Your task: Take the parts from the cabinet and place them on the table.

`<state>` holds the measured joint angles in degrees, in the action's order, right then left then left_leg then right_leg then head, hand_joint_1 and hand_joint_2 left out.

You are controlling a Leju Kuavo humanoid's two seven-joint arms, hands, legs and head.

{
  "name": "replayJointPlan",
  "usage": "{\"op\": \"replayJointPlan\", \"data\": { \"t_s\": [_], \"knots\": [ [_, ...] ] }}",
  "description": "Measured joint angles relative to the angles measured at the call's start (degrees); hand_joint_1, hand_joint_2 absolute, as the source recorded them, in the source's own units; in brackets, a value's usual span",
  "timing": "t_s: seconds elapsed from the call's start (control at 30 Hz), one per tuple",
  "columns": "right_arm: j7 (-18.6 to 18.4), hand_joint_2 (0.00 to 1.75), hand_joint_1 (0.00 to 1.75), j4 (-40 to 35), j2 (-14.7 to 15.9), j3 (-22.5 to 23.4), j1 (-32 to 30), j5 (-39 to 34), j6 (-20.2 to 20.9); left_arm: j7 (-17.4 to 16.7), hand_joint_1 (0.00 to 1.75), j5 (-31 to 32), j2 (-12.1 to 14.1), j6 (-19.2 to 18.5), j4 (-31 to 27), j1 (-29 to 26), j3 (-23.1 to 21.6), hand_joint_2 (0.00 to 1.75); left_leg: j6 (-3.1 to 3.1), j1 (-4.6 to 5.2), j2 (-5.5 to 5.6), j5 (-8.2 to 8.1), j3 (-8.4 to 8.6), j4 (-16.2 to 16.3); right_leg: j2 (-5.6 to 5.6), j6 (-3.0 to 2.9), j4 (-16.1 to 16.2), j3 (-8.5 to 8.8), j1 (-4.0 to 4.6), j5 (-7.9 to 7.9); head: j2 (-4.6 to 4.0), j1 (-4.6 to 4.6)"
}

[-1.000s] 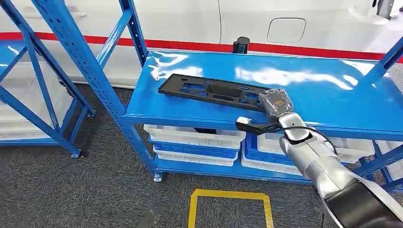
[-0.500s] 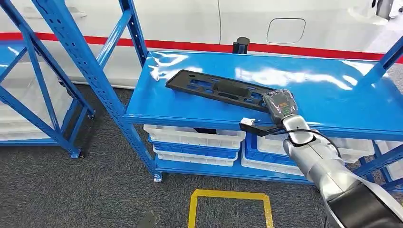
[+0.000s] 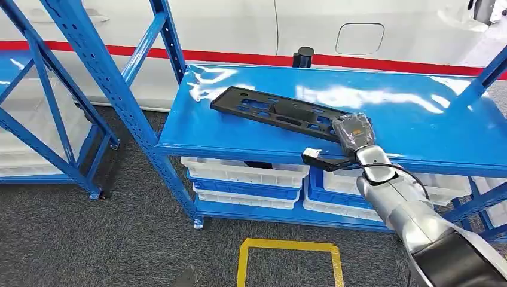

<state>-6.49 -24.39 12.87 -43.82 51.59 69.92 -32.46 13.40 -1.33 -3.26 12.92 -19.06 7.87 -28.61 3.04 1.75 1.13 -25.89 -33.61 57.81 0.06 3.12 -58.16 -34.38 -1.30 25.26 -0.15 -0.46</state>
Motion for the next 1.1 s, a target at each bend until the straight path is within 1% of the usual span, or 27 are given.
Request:
{"op": "replayJointPlan", "data": {
  "t_s": [0.07,0.13,0.17,0.2,0.23,0.3,0.43,0.53,0.6,0.63,0.77,0.8,0.87,0.9,0.97,1.1],
  "knots": [
    [2.1,1.75,1.75,-0.2,0.0,1.0,-0.5,-2.6,-2.6,0.1,0.0,0.0,0.0,0.2,0.0,0.0,0.0,0.0,0.0,0.0,0.01,0.0,-0.03,0.0,0.0,0.0,0.0,0.0,0.0,0.0,0.0,0.0],
    [6.3,1.75,1.75,-1.8,-0.1,3.3,-1.4,-8.3,-5.1,0.5,0.0,-0.1,-0.1,0.5,0.0,0.0,0.0,0.0,0.0,0.0,0.0,0.0,-0.09,0.0,0.0,0.01,0.0,-0.02,0.0,-0.01,0.0,0.0],
    [8.6,1.75,1.75,-3.5,-0.1,5.0,-1.9,-11.5,-5.9,0.7,0.0,-0.1,-0.1,0.5,0.0,0.0,0.0,1.75,0.0,0.0,0.0,0.0,-0.09,0.0,0.0,0.01,0.0,-0.04,0.0,-0.01,0.0,0.0],
    [9.8,1.75,1.75,-4.9,-0.1,6.3,-2.4,-13.6,-6.1,0.7,0.0,-0.1,-0.1,0.5,0.0,0.0,0.0,0.0,0.0,0.0,0.0,0.0,-0.1,0.0,0.0,0.01,0.0,-0.05,0.0,0.0,0.0,0.0],
    [11.9,1.75,1.75,-7.6,-0.1,8.6,-2.7,-17.5,-6.2,1.0,0.0,-0.1,-0.2,0.5,0.0,0.0,-0.1,0.0,0.0,0.0,0.0,0.0,-0.1,0.0,0.0,0.01,0.0,-0.06,0.0,0.0,0.0,0.0],
    [14.2,1.75,1.75,-12.4,0.1,11.7,-3.6,-22.5,-6.1,1.1,0.0,-0.2,-0.2,0.4,0.0,0.0,-0.4,0.0,0.0,0.0,0.01,0.0,-0.09,0.0,-0.01,0.01,0.0,-0.09,0.0,0.0,0.0,0.0],
    [19.2,1.75,1.75,-26.2,1.6,16.7,-4.6,-31.7,-6.1,1.5,0.0,-1.5,-0.3,-0.2,0.1,0.0,-0.6,0.0,0.0,0.0,0.03,0.0,-0.13,0.0,-0.03,0.0,0.0,-0.1,0.0,0.0,0.0,0.0],
    [18.5,1.75,1.75,-35.1,3.0,19.0,-4.7,-33.3,-5.0,2.6,0.0,-2.3,-0.3,0.8,0.4,-0.1,-0.6,0.0,0.0,0.0,0.02,-0.01,-0.13,0.0,-0.03,0.0,0.0,-0.1,0.0,0.0,0.0,-0.02],
    [18.0,1.75,1.75,-39.9,3.5,20.2,-4.6,-33.3,-4.7,4.2,0.0,-2.4,-0.3,2.3,0.4,-0.3,-0.6,0.0,0.0,0.01,0.02,-0.01,-0.13,0.0,-0.03,0.0,0.0,-0.09,-0.01,0.0,0.0,0.0],
    [17.9,1.75,1.75,-41.8,3.7,20.6,-4.6,-33.2,-4.6,4.7,0.0,-2.8,-0.3,2.7,0.5,-0.4,-0.6,0.0,0.0,0.01,0.02,-0.01,-0.13,0.0,-0.03,0.0,0.0,-0.09,-0.01,0.0,0.0,0.02],
    [17.8,1.75,1.75,-46.1,3.9,21.3,-3.6,-32.3,-4.5,6.5,0.0,-3.3,-0.2,1.9,0.5,-0.5,-0.6,0.0,0.0,0.01,0.01,0.0,-0.11,0.0,-0.02,0.0,0.0,-0.08,0.0,0.0,0.0,0.02],
    [17.8,1.75,1.75,-46.9,3.9,21.3,-3.3,-32.2,-4.5,6.9,0.0,-3.5,-0.2,1.9,0.5,-0.5,-0.6,1.75,0.0,0.01,0.01,0.0,-0.1,0.0,-0.02,0.0,0.0,-0.08,0.0,0.0,0.0,0.0],
    [17.8,1.75,1.75,-48.2,3.9,21.4,-2.8,-32.1,-4.7,7.3,0.0,-3.6,-0.2,2.3,0.5,-0.6,-0.6,1.75,0.0,0.01,0.02,0.0,-0.09,0.0,-0.03,0.0,0.0,-0.07,0.0,0.0,0.0,0.0],
    [17.7,1.75,1.75,-49.0,3.9,21.5,-2.6,-31.9,-4.8,7.4,0.0,-3.6,-0.2,2.9,0.5,-0.6,-0.6,0.0,0.0,0.01,0.02,0.01,-0.09,0.0,-0.03,0.0,0.0,-0.07,0.0,0.0,0.0,0.0],
    [17.7,1.75,1.75,-50.7,4.2,21.7,-2.2,-31.9,-5.1,7.4,0.0,-3.8,-0.2,3.7,0.5,-0.7,-0.6,0.0,0.0,0.01,0.02,0.01,-0.09,0.0,-0.02,0.0,0.0,-0.08,0.0,0.0,0.0,0.0],
    [17.6,1.75,1.75,-56.3,4.9,22.7,-2.0,-32.0,-6.1,7.8,0.0,-4.1,-0.3,3.8,0.5,-0.8,-0.6,0.0,0.0,0.01,0.03,0.0,-0.11,0.0,-0.03,0.01,0.0,-0.09,0.0,0.0,0.0,0.02]
  ]
}}
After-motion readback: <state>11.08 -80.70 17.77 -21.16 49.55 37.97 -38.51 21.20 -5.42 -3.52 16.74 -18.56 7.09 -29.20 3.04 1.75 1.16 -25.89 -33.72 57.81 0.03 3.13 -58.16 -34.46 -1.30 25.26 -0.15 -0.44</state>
